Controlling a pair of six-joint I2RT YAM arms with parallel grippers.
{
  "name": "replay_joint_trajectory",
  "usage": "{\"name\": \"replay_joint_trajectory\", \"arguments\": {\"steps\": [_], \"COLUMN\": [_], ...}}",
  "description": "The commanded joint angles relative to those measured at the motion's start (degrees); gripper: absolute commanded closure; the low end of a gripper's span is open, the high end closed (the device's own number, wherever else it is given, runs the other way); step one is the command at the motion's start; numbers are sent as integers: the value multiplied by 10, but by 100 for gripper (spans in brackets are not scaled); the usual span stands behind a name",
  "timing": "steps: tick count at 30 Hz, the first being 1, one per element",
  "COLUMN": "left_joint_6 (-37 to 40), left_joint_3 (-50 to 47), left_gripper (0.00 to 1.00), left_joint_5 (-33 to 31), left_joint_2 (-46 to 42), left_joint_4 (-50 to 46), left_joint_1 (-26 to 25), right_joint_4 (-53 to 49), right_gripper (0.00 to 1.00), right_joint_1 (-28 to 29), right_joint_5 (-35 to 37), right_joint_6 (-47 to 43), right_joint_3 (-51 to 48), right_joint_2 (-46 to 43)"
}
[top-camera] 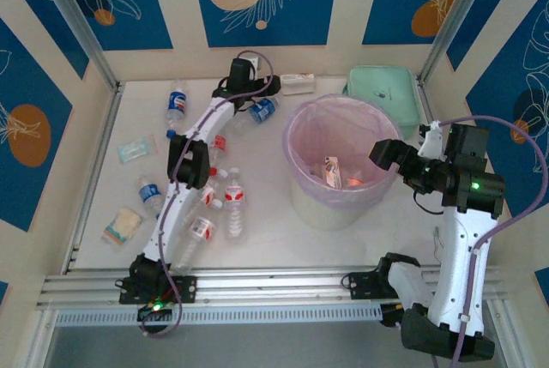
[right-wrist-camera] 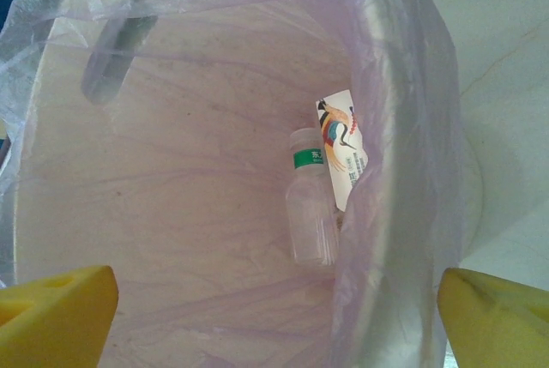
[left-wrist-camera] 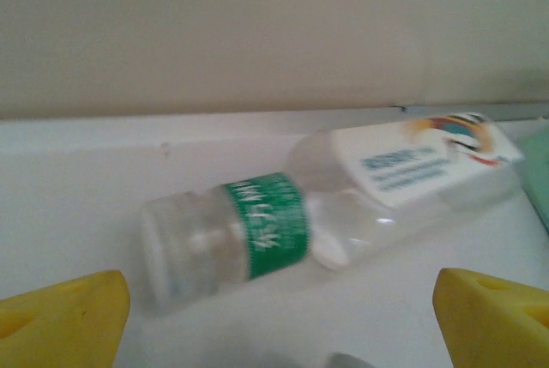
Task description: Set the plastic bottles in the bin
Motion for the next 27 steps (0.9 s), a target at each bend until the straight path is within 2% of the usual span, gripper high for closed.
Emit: {"name": "replay_joint_trajectory", "arguments": {"steps": [1,9,13,16,21,23,27], "left_joint_6": [-88,-111,-147,-176,-237,-255,-266], "left_joint_3": [52,64,65,64,45,43,43], "left_gripper": [9,9,10,16,15,12,15], "left_joint_5": [23,80,90,70,27,17,-1], "left_joint_2": [31,63,72,77,81,84,90], "left_joint_4": [44,74,100,104,103,101,90], "left_joint_1": [11,18,17,15,14,9,-3], "right_joint_4": [-21,-26,-29,-32,-44,-49,-54], "right_gripper": [4,5,5,6,6,7,7], "right_joint_1": [3,5,7,11,18,19,21], "right_joint_5": [1,4,3,4,19,23,28], "right_joint_6": [-9,-5,3,10,17,18,19], "right_joint_3": [0,2,3,7,16,18,24], "right_joint_2": [-9,-16,-19,-23,-34,-37,-38]}}
